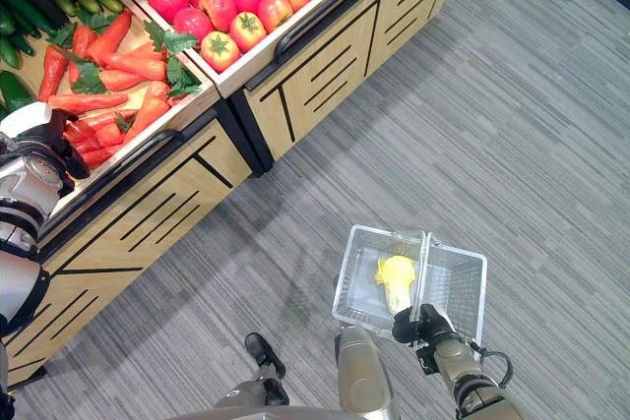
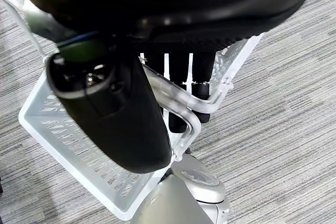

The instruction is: Get the vegetables into the basket

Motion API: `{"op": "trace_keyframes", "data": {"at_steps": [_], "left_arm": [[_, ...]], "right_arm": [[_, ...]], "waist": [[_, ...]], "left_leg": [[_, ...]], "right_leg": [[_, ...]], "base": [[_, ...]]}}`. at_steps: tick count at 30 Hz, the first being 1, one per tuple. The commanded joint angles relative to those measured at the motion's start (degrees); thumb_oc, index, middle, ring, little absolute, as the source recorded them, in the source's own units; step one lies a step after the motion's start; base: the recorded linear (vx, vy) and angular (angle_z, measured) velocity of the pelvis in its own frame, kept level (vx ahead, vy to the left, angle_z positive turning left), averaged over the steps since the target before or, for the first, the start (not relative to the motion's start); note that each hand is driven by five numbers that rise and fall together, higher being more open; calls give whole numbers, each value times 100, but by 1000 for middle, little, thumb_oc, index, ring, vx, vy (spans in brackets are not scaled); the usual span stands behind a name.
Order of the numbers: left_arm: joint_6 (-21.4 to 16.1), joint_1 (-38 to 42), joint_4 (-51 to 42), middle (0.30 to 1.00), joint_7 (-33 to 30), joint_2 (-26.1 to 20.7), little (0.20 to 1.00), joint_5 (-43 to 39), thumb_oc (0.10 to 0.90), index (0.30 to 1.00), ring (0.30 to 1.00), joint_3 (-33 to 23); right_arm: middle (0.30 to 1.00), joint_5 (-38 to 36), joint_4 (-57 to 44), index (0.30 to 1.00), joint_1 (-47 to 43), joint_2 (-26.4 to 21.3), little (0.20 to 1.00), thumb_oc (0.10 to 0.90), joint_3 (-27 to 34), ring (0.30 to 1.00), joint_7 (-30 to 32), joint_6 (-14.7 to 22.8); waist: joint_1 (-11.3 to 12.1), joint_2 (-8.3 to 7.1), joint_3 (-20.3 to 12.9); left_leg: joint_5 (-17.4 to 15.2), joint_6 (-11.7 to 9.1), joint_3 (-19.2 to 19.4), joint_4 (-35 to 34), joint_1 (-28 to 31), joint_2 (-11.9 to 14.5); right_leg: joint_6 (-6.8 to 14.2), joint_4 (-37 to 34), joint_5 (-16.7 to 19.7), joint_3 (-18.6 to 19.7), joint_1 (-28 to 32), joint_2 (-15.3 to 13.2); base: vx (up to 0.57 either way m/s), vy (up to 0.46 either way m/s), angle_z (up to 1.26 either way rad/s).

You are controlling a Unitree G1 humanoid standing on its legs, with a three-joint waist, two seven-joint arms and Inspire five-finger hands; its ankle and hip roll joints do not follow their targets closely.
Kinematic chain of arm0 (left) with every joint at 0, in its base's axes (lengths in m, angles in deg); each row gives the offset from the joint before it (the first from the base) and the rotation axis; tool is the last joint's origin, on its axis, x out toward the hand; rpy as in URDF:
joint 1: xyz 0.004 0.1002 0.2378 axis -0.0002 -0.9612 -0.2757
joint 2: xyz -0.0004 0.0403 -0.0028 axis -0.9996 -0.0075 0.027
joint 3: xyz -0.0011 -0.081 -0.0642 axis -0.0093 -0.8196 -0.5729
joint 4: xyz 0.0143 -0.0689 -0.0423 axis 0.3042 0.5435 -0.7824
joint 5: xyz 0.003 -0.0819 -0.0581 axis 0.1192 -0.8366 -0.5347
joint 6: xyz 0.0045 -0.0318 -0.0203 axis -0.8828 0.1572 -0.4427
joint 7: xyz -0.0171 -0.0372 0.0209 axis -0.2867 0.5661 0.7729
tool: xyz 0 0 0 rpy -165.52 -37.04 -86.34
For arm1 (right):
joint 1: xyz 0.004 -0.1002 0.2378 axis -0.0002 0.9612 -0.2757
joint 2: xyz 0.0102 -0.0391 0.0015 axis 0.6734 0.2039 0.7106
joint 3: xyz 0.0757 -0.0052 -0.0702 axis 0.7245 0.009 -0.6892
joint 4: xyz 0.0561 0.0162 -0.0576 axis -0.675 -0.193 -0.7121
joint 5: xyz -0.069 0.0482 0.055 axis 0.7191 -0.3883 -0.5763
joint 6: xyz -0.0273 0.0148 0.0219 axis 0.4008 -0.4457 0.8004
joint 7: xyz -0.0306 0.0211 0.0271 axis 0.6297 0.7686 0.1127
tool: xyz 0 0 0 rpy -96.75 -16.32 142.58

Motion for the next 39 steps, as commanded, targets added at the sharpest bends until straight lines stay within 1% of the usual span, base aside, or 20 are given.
{"op": "trace_keyframes", "data": {"at_steps": [1, 6, 14, 15, 16, 17, 18, 19, 20, 21, 22, 23, 25, 26, 27, 30, 32, 39], "left_arm": [[-38, 154, 297, 1000, 107, 76, 1000, 78, 900, 1000, 1000, -126], [-33, 165, 296, 1000, 123, 63, 1000, 157, 900, 1000, 1000, -76], [-46, 421, 273, 1000, 194, -188, 1000, 630, 900, 1000, 1000, 309], [-50, 526, 308, 1000, 229, -271, 1000, 905, 900, 1000, 1000, 524], [-32, 790, 316, 1000, 214, -438, 1000, 1703, 900, 1000, 1000, 1126], [-36, 825, 329, 1000, 219, -435, 1000, 1703, 900, 1000, 1000, 1158], [-74, 921, 236, 1000, 235, -460, 1000, 2137, 900, 1000, 1000, 1507], [-120, 959, 109, 1000, 221, -476, 1000, 2308, 900, 1000, 1000, 1670], [-220, 1111, -116, 1000, 3, -526, 1000, 2683, 900, 1000, 1000, 2076], [-315, 892, -255, 1000, -48, -478, 1000, 2344, 900, 1000, 1000, 1879], [-315, 874, -258, 1000, -51, -479, 1000, 2343, 900, 1000, 1000, 1863], [-271, 931, -242, 1000, -149, -528, 1000, 2421, 900, 1000, 1000, 1933], [-275, 987, -261, 1000, -142, -524, 1000, 2544, 900, 1000, 1000, 2055], [-304, 1035, -227, 1000, -82, -560, 1000, 2773, 900, 1000, 1000, 2247], [-322, 1090, -256, 1000, -88, -546, 1000, 2834, 900, 1000, 1000, 2358], [-312, 1087, -248, 1000, -123, -525, 1000, 2749, 900, 1000, 1000, 2318], [-303, 1038, -186, 1000, -45, -493, 1000, 2863, 900, 1000, 1000, 2341], [-273, 870, -104, 1000, 2, -347, 1000, 2648, 900, 1000, 1000, 2005]], "right_arm": [[300, 201, 452, 300, 456, -259, 300, 400, -267, 300, -95, -363], [300, 218, 468, 300, 454, -265, 300, 400, -271, 300, -105, -356], [300, 240, 383, 300, 446, -301, 300, 400, -337, 300, -139, -337], [300, 253, 360, 300, 436, -324, 300, 400, -367, 300, -148, -323], [300, 277, 301, 300, 414, -372, 300, 400, -450, 300, -154, -277], [300, 278, 303, 300, 412, -354, 300, 400, -439, 300, -153, -277], [300, 287, 249, 300, 405, -366, 300, 400, -475, 300, -159, -225], [300, 285, 181, 300, 422, -364, 300, 400, -489, 300, -173, -176], [300, 306, 56, 300, 478, -395, 300, 400, -557, 300, -145, -69], [300, 283, -41, 300, 559, -400, 300, 400, -522, 300, -140, 2], [300, 283, -44, 300, 563, -410, 300, 400, -527, 300, -141, 1], [300, 330, -5, 300, 618, -430, 300, 400, -544, 300, -114, 8], [300, 338, 40, 300, 602, -434, 300, 400, -542, 300, -108, 9], [300, 344, 73, 300, 569, -448, 300, 400, -556, 300, -104, -2], [300, 329, 89, 300, 527, -446, 300, 400, -584, 300, -109, 27], [300, 317, 82, 300, 529, -437, 300, 400, -599, 300, -107, 38], [300, 329, 83, 300, 502, -428, 300, 400, -625, 300, -110, 42], [300, 244, 115, 300, 482, -441, 300, 400, -572, 300, -117, 13]], "waist": [[-43, -8, 172], [-36, -3, 154], [-28, -57, 171], [-30, -69, 184], [-42, -75, 209], [-32, -91, 213], [-33, -107, 230], [-37, -116, 246], [-59, -121, 280], [-52, -151, 321], [-59, -141, 318], [-50, -136, 322], [-41, -135, 328], [-45, -131, 328], [-54, -116, 320], [-52, -114, 306], [-65, -95, 299], [-61, -60, 331]], "left_leg": [[175, -433, -304, 6, 53, 156], [177, -439, -310, 6, 40, 171], [197, -447, -299, 6, -62, 190], [206, -449, -297, 6, -89, 201], [223, -455, -296, 6, -145, 222], [224, -455, -296, 6, -147, 221], [228, -462, -291, 6, -173, 231], [231, -467, -288, 6, -199, 241], [234, -483, -291, 6, -239, 269], [239, -488, -301, 6, -255, 272], [239, -488, -303, 6, -255, 273], [241, -488, -321, 6, -254, 286], [239, -489, -327, 6, -246, 286], [235, -493, -321, 6, -237, 286], [225, -496, -319, 6, -219, 285], [217, -496, -316, 6, -211, 284], [204, -492, -311, 6, -184, 263], [200, -476, -321, 6, -163, 239]], "right_leg": [[417, -318, 179, -77, 97, 158], [410, -320, 177, -91, 80, 175], [430, -333, 218, -93, -13, 208], [434, -333, 231, -101, -38, 214], [446, -332, 256, -113, -84, 233], [446, -331, 256, -112, -87, 232], [454, -331, 271, -115, -110, 240], [463, -331, 278, -118, -130, 242], [483, -334, 285, -133, -159, 253], [486, -324, 285, -145, -175, 256], [486, -324, 284, -148, -174, 257], [480, -321, 272, -169, -163, 259], [477, -318, 267, -178, -154, 264], [473, -318, 259, -179, -146, 273], [472, -320, 270, -165, -138, 280], [468, -322, 267, -153, -137, 276], [466, -324, 271, -146, -144, 274], [456, -322, 263, -163, -134, 253]], "base": [[0, 0, 0], [0, 0, 0], [-3, -3, -2], [0, 0, 0], [0, 0, 0], [0, 0, 0], [0, 0, 0], [0, 0, 0], [0, 0, 0], [0, 0, 0], [0, 0, 0], [0, 0, 0], [5, 8, 2], [11, 25, 4], [11, 32, 5], [0, 0, 0], [0, 0, 0], [0, 0, 0]]}}
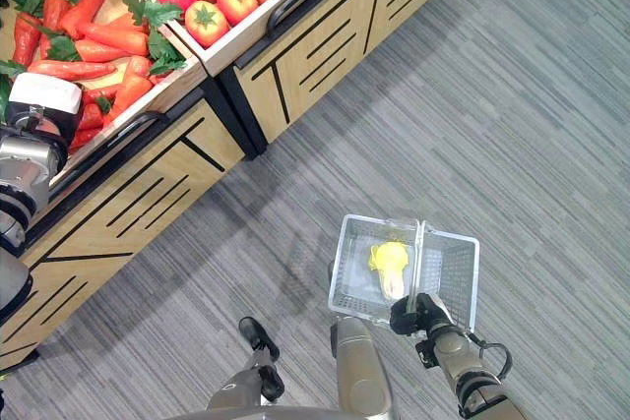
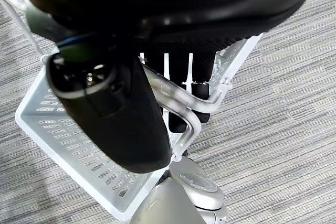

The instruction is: Get the vegetables into the basket

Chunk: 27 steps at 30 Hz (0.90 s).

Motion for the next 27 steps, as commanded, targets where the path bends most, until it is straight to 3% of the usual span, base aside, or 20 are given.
{"op": "trace_keyframes", "data": {"at_steps": [1, 2, 8, 27], "left_arm": [[-127, 264, 215, 1000, 190, 28, 1000, 68, 900, 1000, 1000, -287], [-126, 201, 233, 300, 225, 41, 300, -9, 400, 300, 300, -378], [-55, 48, 233, 300, 182, 108, 300, -381, 400, 300, 300, -795], [105, -172, 264, 300, 9, 275, 300, -724, 400, 300, 300, -1331]], "right_arm": [[300, 235, 375, 300, 483, -285, 300, 400, -366, 300, -111, -299], [300, 248, 407, 300, 482, -285, 300, 400, -359, 300, -113, -311], [300, 243, 469, 300, 513, -279, 300, 400, -307, 300, -124, -356], [300, 201, 469, 300, 461, -270, 300, 400, -295, 300, -105, -402]], "waist": [[-151, -27, 256], [-146, -24, 255], [-90, -64, 259], [0, -181, 341]], "left_leg": [[125, -449, -346, 6, 313, 173], [130, -446, -348, 6, 309, 174], [142, -438, -399, 6, 303, 174], [187, -416, -492, 6, 238, 160]], "right_leg": [[498, -315, 172, -185, 370, 181], [497, -315, 170, -192, 375, 174], [488, -316, 158, -240, 399, 167], [480, -337, 171, -301, 406, 156]], "base": [[0, 0, 0], [0, 0, 0], [0, 0, 0], [-1, -1, 1]]}}
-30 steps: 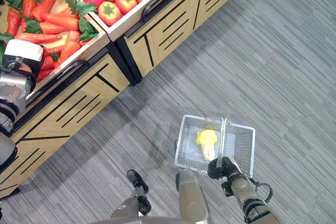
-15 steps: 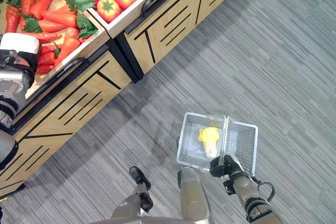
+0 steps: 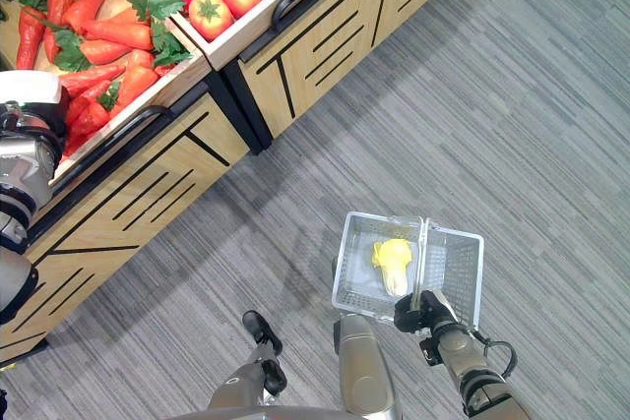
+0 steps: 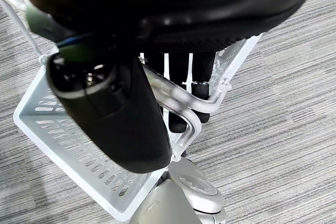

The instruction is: Get the vegetables into the basket

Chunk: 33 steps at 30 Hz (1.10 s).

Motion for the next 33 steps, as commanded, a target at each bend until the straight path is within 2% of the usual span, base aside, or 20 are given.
{"op": "trace_keyframes", "data": {"at_steps": [1, 4, 12, 20, 21, 24, 29, 33], "left_arm": [[-74, -35, 201, 300, 143, 190, 300, -60, 400, 300, 300, -278], [-58, -79, 151, 300, 87, 241, 300, -135, 400, 300, 300, -361], [-26, -612, -349, 300, -362, 488, 300, -792, 400, 300, 300, -1142], [-1, -2087, -1913, 300, -737, 761, 300, -1069, 400, 300, 300, -2249], [1, -2093, -1918, 300, -735, 758, 300, -1067, 400, 300, 300, -2255], [-48, -3078, -3034, 300, -958, 876, 300, -1238, 400, 300, 300, -3083], [-96, -4269, -4119, 300, -1085, 1115, 300, -1167, 400, 300, 300, -3949], [-46, -4631, -4403, 300, -1028, 1144, 300, -1013, 400, 300, 300, -4225]], "right_arm": [[300, 208, 473, 300, 498, -180, 300, 400, -315, 300, -90, -399], [300, 215, 477, 300, 517, -159, 300, 400, -327, 300, -82, -405], [300, 274, 371, 300, 594, -132, 300, 400, -284, 300, -40, -439], [300, 521, 288, 300, 768, -11, 300, 400, -17, 300, -44, -546], [300, 521, 287, 300, 768, -11, 300, 400, -20, 300, -44, -546], [300, 681, 316, 300, 880, 80, 300, 400, 196, 300, -69, -600], [300, 853, 289, 300, 982, 186, 300, 400, 417, 300, -99, -676], [300, 936, 356, 300, 1024, 237, 300, 400, 469, 300, -118, -726]], "waist": [[-44, -231, 177], [-34, -241, 186], [54, -263, 153], [245, -295, -86], [241, -295, -90], [343, -332, -287], [455, -402, -568], [481, -435, -693]], "left_leg": [[159, -408, -407, 6, 154, 116], [156, -406, -408, 6, 162, 113], [86, -394, -480, 6, 492, 79], [-94, -304, -579, 6, 1171, -100], [-91, -303, -580, 6, 1166, -102], [-193, -266, -639, 6, 1417, -171], [-313, -201, -713, 6, 1646, -248], [-373, -161, -734, 6, 1804, -284]], "right_leg": [[503, -243, 134, -222, 241, 129], [501, -242, 130, -233, 261, 123], [476, -224, 32, -276, 573, 67], [464, -254, -164, -389, 1359, -43], [464, -254, -163, -389, 1354, -45], [489, -276, -245, -441, 1670, -83], [527, -277, -318, -461, 1961, -142], [549, -273, -352, -487, 2166, -166]], "base": [[0, 0, 0], [0, 0, 0], [29, -3, 4], [54, -10, 11], [47, 1, 15], [39, 11, 14], [18, 10, 4], [16, 8, 4]]}}
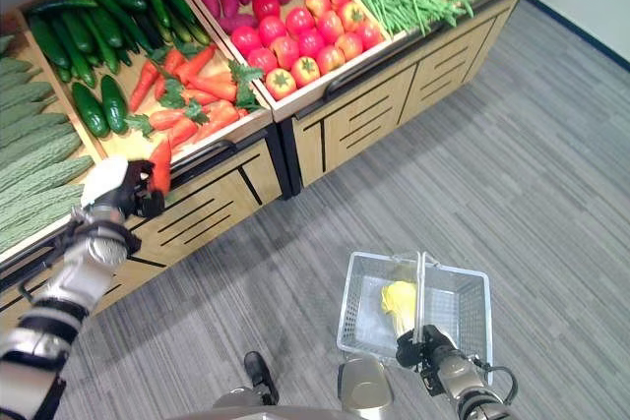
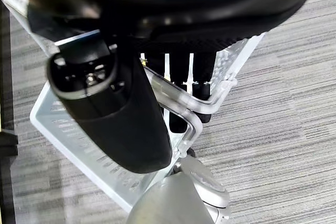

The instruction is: Get the vegetables into the basket

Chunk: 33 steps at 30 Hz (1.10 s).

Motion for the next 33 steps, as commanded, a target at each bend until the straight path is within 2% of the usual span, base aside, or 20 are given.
{"op": "trace_keyframes", "data": {"at_steps": [1, 6, 9, 14, 15, 18, 20, 23, 33], "left_arm": [[-97, 229, -240, 300, -273, -220, 300, 307, 400, 300, 300, -701], [-102, -174, -647, 300, -237, -93, 300, 380, 400, 300, 300, -1004], [-179, -535, -1216, 300, -208, 98, 300, 334, 400, 300, 300, -1217], [-419, -1077, -1999, 300, -176, 462, 300, 83, 400, 300, 300, -1524], [-588, -1216, -2297, 300, -159, 664, 300, -221, 400, 300, 300, -1578], [-648, -1399, -2572, 300, -101, 747, 300, -325, 400, 300, 300, -1651], [-842, -1564, -2957, 300, -14, 918, 300, -671, 400, 300, 300, -1669], [-1039, -1772, -3397, 300, 186, 992, 300, -1023, 400, 300, 300, -1726], [-1253, -1938, -4143, 300, 322, 914, 300, -1427, 400, 300, 300, -1739]], "right_arm": [[300, 391, 259, 300, 468, -61, 300, 400, 5, 300, -9, -126], [300, 495, 354, 300, 517, 9, 300, 400, 69, 300, -21, -173], [300, 496, 395, 300, 538, 51, 300, 400, 153, 300, -3, -201], [300, 437, 368, 300, 546, 116, 300, 400, 264, 300, 32, -184], [300, 429, 363, 300, 533, 153, 300, 400, 288, 300, 37, -175], [300, 414, 353, 300, 522, 160, 300, 400, 307, 300, 54, -153], [300, 372, 333, 300, 501, 198, 300, 400, 329, 300, 94, -117], [300, 323, 331, 300, 557, 209, 300, 400, 361, 300, 101, -71], [300, 165, 283, 300, 629, 203, 300, 400, 412, 300, 231, 58]], "waist": [[70, -165, -606], [128, -213, -727], [181, -238, -799], [264, -271, -896], [295, -294, -920], [319, -301, -938], [364, -323, -957], [380, -346, -960], [389, -409, -942]], "left_leg": [[-255, -15, -220, 30, 291, -352], [-340, 49, -264, 30, 443, -417], [-390, 98, -283, 30, 523, -458], [-440, 163, -335, 30, 598, -515], [-456, 184, -359, 30, 637, -536], [-473, 204, -392, 30, 672, -546], [-489, 230, -435, 30, 715, -566], [-506, 246, -453, 30, 755, -573], [-537, 293, -516, 30, 794, -579]], "right_leg": [[491, 107, -305, -48, 219, -150], [522, 125, -338, -59, 386, -176], [543, 133, -345, -63, 477, -203], [573, 175, -361, -76, 570, -253], [577, 200, -361, -91, 605, -273], [583, 228, -380, -117, 653, -291], [579, 262, -398, -155, 711, -305], [584, 263, -408, -191, 768, -315], [624, 273, -377, -214, 843, -365]], "base": [[21, 11, 7], [12, 22, 9], [-7, 22, 9], [-26, 21, 6], [-35, 14, 2], [-21, 11, 4], [-29, 10, 5], [-25, 9, 11], [-11, 2, 4]]}}
